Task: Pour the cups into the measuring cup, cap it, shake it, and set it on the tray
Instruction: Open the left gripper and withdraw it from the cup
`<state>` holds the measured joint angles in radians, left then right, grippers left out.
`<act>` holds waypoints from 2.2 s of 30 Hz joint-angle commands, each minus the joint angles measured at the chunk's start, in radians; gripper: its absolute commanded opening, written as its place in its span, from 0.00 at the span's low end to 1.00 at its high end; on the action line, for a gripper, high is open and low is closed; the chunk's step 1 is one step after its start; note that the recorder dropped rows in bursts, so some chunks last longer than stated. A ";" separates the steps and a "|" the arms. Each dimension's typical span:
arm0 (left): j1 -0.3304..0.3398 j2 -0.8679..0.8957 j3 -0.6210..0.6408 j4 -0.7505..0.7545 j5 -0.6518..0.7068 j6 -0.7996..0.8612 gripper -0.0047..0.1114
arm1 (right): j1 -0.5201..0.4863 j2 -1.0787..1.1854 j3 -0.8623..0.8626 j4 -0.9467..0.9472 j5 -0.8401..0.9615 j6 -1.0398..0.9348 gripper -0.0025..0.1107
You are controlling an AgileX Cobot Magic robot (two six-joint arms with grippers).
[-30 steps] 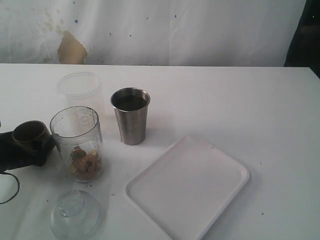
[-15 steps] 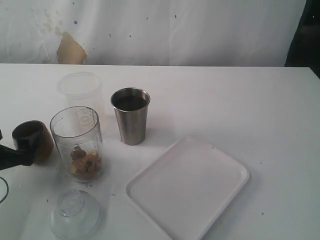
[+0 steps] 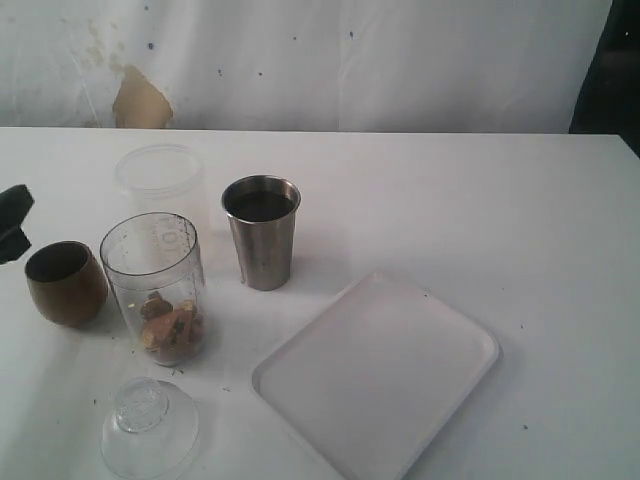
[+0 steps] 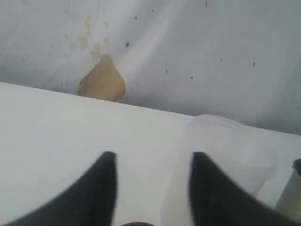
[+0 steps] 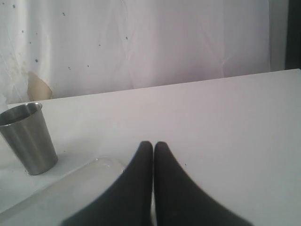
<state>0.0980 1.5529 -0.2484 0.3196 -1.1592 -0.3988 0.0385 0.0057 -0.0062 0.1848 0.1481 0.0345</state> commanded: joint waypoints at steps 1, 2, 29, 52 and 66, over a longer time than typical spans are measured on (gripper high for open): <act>-0.001 -0.127 0.006 -0.021 0.190 -0.028 0.04 | 0.001 -0.006 0.006 0.001 -0.006 0.000 0.02; -0.001 -0.156 0.000 -0.037 0.238 -0.050 0.04 | 0.001 -0.006 0.006 0.001 -0.006 0.000 0.02; -0.315 -0.760 -0.342 -0.052 1.575 -0.115 0.04 | 0.001 -0.006 0.006 0.001 -0.006 0.000 0.02; -0.327 -1.553 0.216 -0.132 1.234 -0.099 0.04 | 0.001 -0.006 0.006 0.001 -0.006 0.000 0.02; -0.109 -1.553 0.248 0.029 1.287 -0.204 0.04 | 0.001 -0.006 0.006 0.001 -0.100 0.065 0.02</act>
<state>-0.0239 0.0051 -0.0125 0.3053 0.1338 -0.6090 0.0385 0.0057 -0.0062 0.1848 0.1247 0.0597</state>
